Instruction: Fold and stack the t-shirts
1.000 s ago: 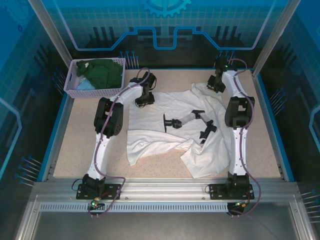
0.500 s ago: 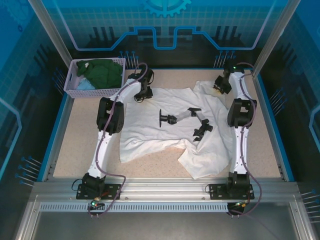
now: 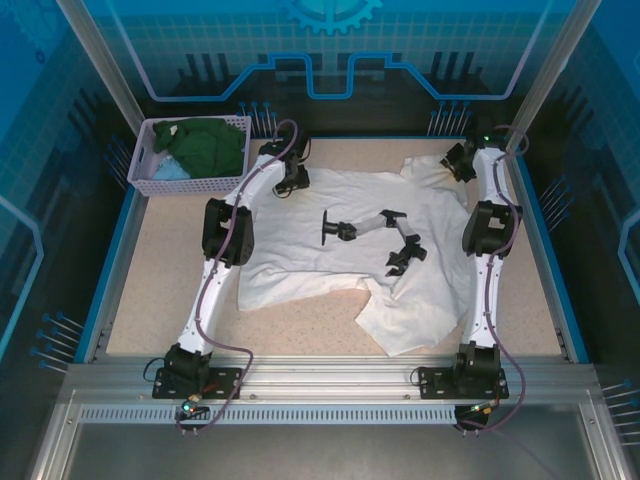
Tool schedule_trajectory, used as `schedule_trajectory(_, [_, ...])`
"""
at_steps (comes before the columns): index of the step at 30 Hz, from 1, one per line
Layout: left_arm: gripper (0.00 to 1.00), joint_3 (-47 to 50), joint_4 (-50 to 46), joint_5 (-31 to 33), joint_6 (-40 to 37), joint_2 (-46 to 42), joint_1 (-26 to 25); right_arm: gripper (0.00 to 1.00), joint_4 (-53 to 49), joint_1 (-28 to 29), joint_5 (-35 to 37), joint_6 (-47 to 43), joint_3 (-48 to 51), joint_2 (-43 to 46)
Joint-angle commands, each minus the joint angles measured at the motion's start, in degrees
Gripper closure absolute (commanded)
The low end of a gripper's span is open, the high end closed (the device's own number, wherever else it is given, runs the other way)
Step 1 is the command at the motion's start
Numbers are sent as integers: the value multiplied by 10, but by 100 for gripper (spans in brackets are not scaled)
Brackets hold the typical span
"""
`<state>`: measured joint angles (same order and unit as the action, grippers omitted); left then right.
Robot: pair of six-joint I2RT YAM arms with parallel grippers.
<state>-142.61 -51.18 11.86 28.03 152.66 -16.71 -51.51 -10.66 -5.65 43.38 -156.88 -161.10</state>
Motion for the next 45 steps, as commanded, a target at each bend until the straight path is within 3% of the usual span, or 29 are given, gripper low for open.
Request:
schedule_trajectory(1, [53,-39,-9,-9,-16,19,6,65,48,-14,-7,18,-18,-35])
schedule_trajectory(5, [48,-80,-17,-14,-21,22,12,60,76,-15,-1,1,-38,-32])
schedule_trajectory(9, [35,-94,-23,-24,-31,-18,13,49,74,-16,-7,-25,-41,7])
schedule_trajectory(14, [32,15,11,-48,-12,-125,6,46,49,3,-21,-56,23,108])
schedule_trajectory(18, [35,186,78,-62,12,-221,-14,51,-11,22,40,-65,174,230])
schedule_trajectory(22, [41,283,114,-75,22,-252,-34,58,45,25,51,-76,423,359])
schedule_trajectory(27, [43,372,171,-41,20,-259,-49,60,60,27,62,-111,537,384])
schedule_trajectory(35, [41,367,167,-28,42,-195,-45,51,16,16,59,-126,453,252])
schedule_trajectory(38, [39,407,214,-25,63,-204,-35,41,-4,20,54,-127,384,198])
schedule_trajectory(45, [38,360,210,-44,82,-160,-5,36,-70,21,18,-105,172,65])
